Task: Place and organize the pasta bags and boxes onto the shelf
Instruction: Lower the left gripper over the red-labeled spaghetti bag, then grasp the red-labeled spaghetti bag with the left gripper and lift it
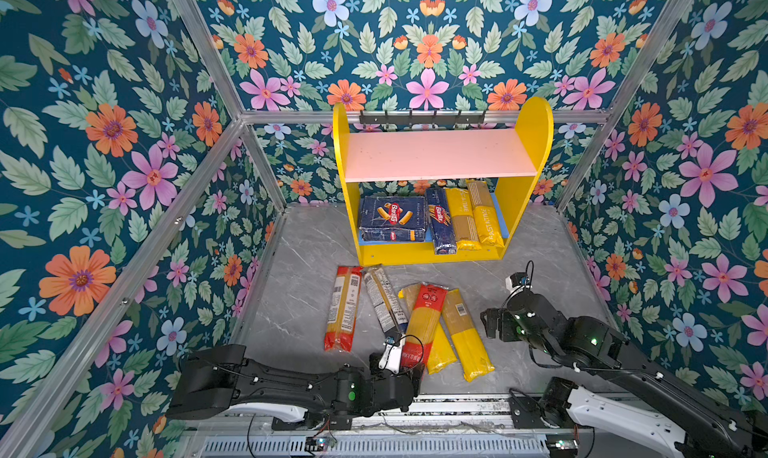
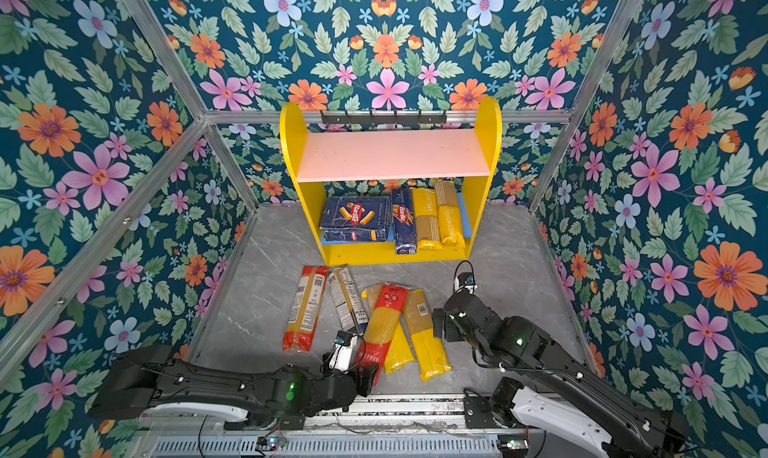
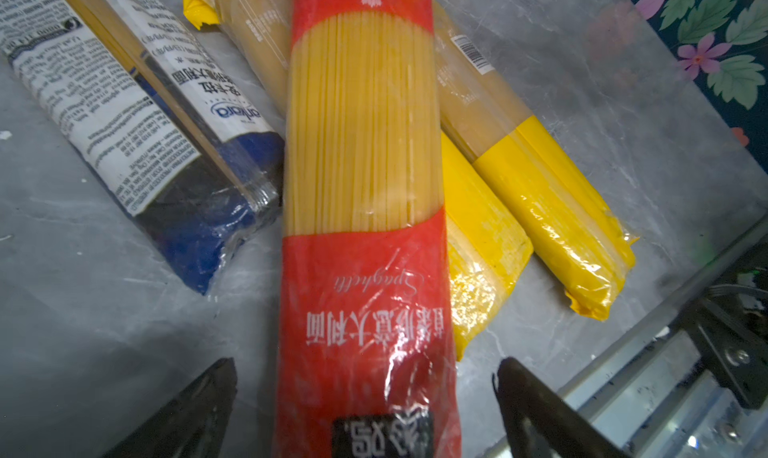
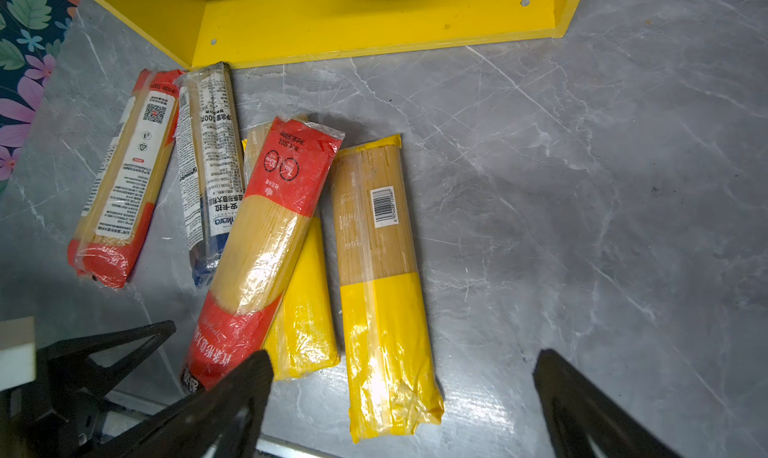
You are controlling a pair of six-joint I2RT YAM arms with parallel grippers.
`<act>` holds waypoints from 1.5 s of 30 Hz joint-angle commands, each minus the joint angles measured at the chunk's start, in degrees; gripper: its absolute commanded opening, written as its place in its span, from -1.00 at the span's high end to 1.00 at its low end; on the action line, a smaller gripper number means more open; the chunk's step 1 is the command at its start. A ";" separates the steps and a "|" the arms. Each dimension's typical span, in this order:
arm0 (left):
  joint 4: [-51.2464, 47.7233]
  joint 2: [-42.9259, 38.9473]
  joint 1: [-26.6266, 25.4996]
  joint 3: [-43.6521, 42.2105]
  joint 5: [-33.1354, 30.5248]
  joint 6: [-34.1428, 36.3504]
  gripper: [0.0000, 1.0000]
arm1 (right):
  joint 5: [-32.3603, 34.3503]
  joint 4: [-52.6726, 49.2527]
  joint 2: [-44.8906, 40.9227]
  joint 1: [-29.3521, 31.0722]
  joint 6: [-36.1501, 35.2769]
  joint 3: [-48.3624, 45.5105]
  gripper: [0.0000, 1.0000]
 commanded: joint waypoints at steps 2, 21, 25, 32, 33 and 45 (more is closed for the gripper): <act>6.08 1.77 4.66 -0.91 6.25 5.09 -1.00 | 1.24 0.19 0.67 0.07 0.15 -0.12 -0.98; 12.48 12.05 8.75 1.39 13.22 6.84 -0.99 | 2.21 1.22 -0.41 0.01 0.02 -2.84 -0.99; 10.73 15.04 8.94 3.73 13.36 6.81 -0.93 | 2.06 1.81 -0.04 0.03 -0.22 -3.08 -0.99; 10.93 18.58 10.71 5.19 16.09 7.47 -0.46 | 2.43 1.20 -0.94 0.08 -0.42 -3.39 -0.99; 11.15 18.58 11.00 5.14 16.53 7.55 -0.25 | 2.55 0.93 -1.30 0.07 -0.42 -3.51 -0.98; 2.97 15.18 11.17 8.53 15.48 8.29 0.71 | 3.18 -0.83 -3.72 0.08 -0.99 -2.83 -0.99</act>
